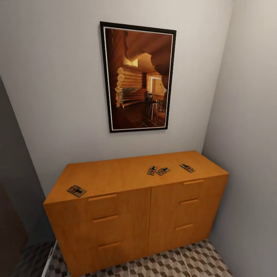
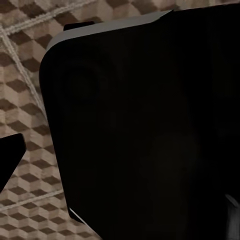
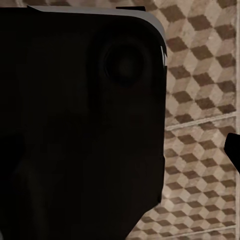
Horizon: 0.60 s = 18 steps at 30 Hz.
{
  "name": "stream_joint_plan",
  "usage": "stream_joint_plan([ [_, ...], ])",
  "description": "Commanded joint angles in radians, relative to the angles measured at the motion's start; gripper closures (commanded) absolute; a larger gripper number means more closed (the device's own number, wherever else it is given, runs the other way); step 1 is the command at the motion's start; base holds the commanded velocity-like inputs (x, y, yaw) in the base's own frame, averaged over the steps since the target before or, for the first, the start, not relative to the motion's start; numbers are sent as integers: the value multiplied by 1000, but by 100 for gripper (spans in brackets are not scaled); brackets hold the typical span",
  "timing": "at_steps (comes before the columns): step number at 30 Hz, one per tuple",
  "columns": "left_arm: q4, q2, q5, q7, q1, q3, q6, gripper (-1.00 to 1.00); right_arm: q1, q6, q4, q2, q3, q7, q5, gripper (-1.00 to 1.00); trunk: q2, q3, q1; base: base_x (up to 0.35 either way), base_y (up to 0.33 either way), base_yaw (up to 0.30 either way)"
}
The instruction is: Take the four mousetraps from the cabinet in the bathroom and place them on the bathroom floor. Make sure all four end up on the same floor surface, and ensure that at least two of them are either under or directly next to the same bathroom sink.
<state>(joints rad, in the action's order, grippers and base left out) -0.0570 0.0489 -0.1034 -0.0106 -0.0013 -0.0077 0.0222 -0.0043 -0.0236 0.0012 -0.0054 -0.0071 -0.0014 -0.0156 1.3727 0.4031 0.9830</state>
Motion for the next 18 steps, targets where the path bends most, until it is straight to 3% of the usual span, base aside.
stream_joint_plan([
  [1, -1, 0, -11, -1, 0, 0, 2, -100, 0, -2, 0, 0, 0, 0, -2, -100, -7, -2, -4, 0, 0, 0],
  [18, -4, 0, -12, -2, 0, -1, 2, -100, 0, -4, 0, -1, 0, 0, -1, -100, -112, -49, -62, 0, 0, 0],
])
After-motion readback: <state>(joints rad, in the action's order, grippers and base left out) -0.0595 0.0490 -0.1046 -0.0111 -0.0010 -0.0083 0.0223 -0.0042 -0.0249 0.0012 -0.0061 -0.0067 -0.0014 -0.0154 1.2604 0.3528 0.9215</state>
